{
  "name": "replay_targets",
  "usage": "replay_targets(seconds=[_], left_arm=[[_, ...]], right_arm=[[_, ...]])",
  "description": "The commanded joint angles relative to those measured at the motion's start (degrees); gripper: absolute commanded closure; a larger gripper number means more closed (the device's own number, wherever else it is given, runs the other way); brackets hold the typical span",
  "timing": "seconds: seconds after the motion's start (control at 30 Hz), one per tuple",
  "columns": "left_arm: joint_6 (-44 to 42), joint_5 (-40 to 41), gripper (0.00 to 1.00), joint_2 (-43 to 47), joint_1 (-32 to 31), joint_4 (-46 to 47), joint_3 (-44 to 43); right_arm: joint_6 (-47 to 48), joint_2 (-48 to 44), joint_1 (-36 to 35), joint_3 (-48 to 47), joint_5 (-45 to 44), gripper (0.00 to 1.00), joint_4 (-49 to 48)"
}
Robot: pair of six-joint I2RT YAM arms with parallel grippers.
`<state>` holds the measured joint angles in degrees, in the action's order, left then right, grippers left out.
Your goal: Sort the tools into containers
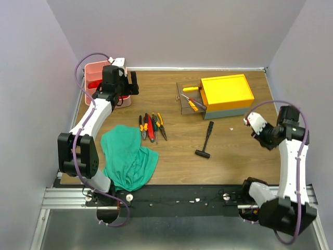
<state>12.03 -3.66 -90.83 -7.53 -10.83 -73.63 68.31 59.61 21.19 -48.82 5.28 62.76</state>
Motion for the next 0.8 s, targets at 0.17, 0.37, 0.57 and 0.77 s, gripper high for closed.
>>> replay_targets(seconds=[0.17, 0.37, 0.57, 0.77], left_arm=[[1.5, 0.58, 0.01, 2.75, -1.87, 0.9, 4.35], [1.94, -0.64, 0.01, 6.79, -2.4, 0.72, 8.4], [4.13, -2.58, 0.01, 9.09, -2.4, 1.69, 11.39], [8.8, -4.07, 0.01, 6.99, -5.12, 1.69, 11.93]], right_arm=[[-28.54, 11.29, -26.44, -29.01, 26.55, 0.99, -10.88], [-54.85, 33.8, -34.11, -46.71, 27.6, 0.99, -18.27], [-58.38, 46.62, -38.5, -59.1, 22.42, 0.99, -18.55], [-60.4, 51.65, -39.65, -58.68, 14.77, 0.52, -17.94]])
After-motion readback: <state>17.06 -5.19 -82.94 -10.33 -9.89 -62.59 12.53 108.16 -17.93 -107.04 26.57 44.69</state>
